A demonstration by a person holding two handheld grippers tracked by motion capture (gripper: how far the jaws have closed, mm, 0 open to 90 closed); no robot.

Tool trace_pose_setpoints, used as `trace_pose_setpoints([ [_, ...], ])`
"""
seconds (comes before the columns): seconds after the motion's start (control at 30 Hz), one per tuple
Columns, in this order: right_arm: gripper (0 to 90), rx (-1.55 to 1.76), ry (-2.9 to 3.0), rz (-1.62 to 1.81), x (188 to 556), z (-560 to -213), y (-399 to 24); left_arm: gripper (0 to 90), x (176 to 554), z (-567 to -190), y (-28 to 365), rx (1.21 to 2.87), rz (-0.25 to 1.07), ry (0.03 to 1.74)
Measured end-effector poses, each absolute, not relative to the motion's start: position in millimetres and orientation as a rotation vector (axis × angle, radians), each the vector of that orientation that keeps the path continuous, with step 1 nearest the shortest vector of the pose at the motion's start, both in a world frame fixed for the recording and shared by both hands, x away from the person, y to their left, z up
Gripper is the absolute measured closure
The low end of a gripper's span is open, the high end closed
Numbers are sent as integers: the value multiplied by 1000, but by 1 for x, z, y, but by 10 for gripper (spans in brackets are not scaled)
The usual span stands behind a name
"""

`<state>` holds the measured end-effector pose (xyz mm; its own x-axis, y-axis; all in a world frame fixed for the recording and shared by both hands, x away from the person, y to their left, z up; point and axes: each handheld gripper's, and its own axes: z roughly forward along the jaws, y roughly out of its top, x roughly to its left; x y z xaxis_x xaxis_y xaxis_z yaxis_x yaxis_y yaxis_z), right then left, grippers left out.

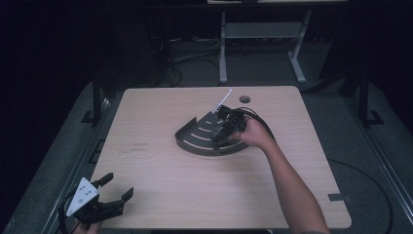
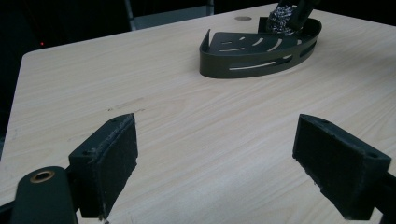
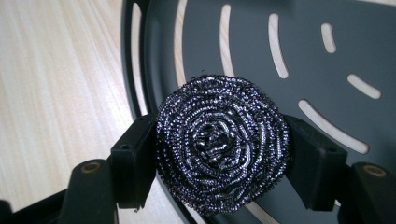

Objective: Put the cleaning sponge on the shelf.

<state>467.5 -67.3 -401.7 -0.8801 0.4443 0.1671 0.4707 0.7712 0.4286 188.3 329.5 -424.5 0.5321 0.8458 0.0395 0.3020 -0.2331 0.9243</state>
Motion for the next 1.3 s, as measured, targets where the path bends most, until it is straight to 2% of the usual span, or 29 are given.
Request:
trace_pose_setpoints([
  [1.3, 298, -940, -2928, -700, 482, -441, -63, 133, 191, -426, 328, 1790, 681, 959],
])
